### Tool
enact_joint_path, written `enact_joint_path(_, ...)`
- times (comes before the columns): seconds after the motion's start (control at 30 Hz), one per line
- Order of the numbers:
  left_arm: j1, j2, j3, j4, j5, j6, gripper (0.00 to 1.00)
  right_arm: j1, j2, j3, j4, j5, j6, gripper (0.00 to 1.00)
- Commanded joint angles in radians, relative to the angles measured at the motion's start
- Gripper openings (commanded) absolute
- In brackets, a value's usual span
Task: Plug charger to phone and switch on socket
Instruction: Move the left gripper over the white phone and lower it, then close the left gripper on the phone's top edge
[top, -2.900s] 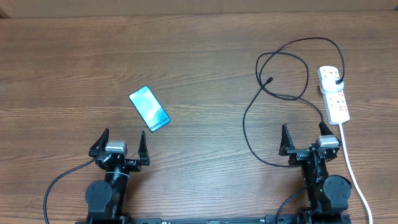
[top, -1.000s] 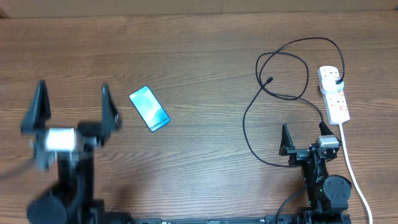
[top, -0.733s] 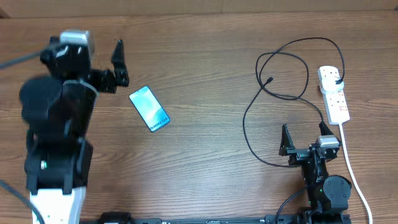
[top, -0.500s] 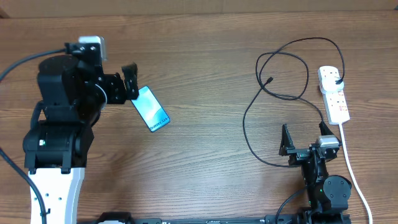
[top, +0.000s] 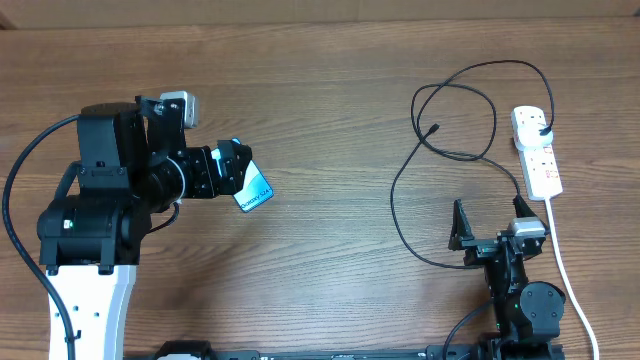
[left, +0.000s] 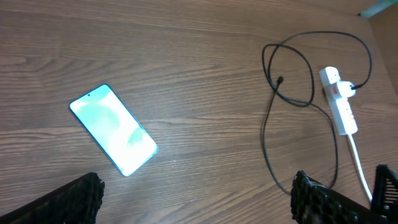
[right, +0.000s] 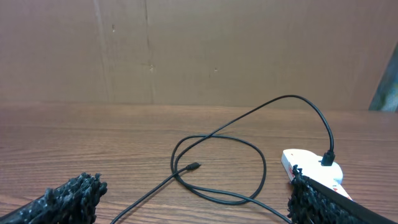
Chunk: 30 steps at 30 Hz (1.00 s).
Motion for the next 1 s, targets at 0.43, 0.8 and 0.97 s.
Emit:
enact_joint_path(0.43,-0.002,0.263,0.079,0.019,-0.06,-0.375,1.0,-0.003,-0.005,-0.011,0.003,-0.002,-0.002,1.0)
enact_joint_path(0.8,-0.087,0.687,0.436,-0.284,-0.312,-0.612,1.0,-0.003,-0.005,-0.011,0.003,-0.002,-0.002,1.0)
enact_joint_path(0.97,-0.092,0.793,0.436,-0.339,-0.312,-0.669,1.0,-0.003,-0.005,-0.011,0.003,-0.002,-0.002,1.0)
